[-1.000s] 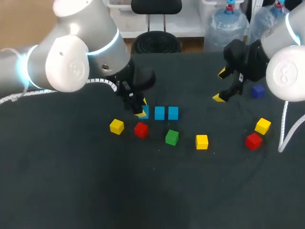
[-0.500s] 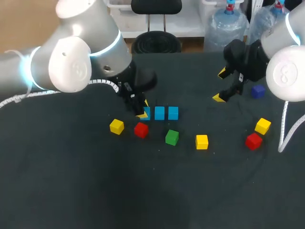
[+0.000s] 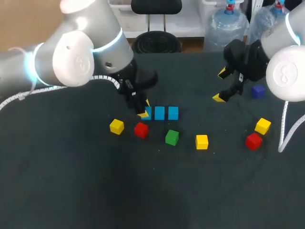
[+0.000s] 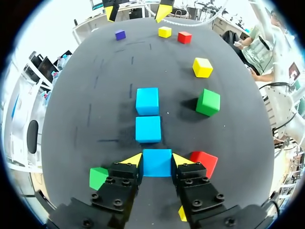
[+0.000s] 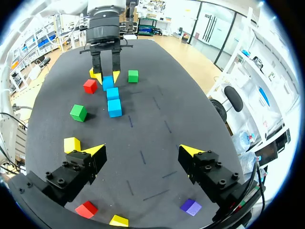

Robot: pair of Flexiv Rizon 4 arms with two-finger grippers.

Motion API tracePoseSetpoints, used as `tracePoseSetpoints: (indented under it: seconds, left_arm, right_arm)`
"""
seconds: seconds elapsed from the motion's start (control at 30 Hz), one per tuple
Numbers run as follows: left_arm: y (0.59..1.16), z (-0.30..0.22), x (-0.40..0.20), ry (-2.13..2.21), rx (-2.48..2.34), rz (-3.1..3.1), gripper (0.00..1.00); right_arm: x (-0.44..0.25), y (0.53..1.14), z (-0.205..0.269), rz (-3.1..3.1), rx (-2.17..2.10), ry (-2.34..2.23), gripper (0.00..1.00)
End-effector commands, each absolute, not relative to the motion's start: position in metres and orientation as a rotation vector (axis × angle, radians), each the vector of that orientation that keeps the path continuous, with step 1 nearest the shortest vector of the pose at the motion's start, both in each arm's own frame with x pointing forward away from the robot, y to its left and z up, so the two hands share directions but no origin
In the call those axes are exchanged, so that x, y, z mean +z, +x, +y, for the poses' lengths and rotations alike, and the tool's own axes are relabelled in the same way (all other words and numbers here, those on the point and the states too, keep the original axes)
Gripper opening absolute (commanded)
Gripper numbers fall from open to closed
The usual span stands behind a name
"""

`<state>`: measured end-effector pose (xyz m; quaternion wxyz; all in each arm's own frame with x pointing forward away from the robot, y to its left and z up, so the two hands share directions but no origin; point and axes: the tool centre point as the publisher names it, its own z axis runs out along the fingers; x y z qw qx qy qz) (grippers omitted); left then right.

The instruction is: Place the blue cubes, place green cubes on the blue cubes, place the yellow cubes on the green cubes, then place the red cubes on the yellow cubes, and place purple cube on the red cubes.

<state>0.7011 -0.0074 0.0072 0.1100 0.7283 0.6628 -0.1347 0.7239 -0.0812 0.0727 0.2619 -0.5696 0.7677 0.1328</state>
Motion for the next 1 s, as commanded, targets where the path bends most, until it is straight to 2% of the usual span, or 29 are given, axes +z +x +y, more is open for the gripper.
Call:
tracePoseSetpoints:
  seconds: [0.03, 1.0]
  left_arm:
    - [0.7065, -0.0065, 0.0053, 2.146, -0.393, 1.953, 0.00]
    - [0.7073, -0.0043, 0.0053, 2.117, -0.365, 1.958, 0.00]
  right_arm:
    - [0.0721, 0.7250, -0.0813, 2.075, 0.364, -1.542, 1.00]
    - [0.0721, 0.7250, -0.0813, 2.075, 0.364, -1.542, 1.00]
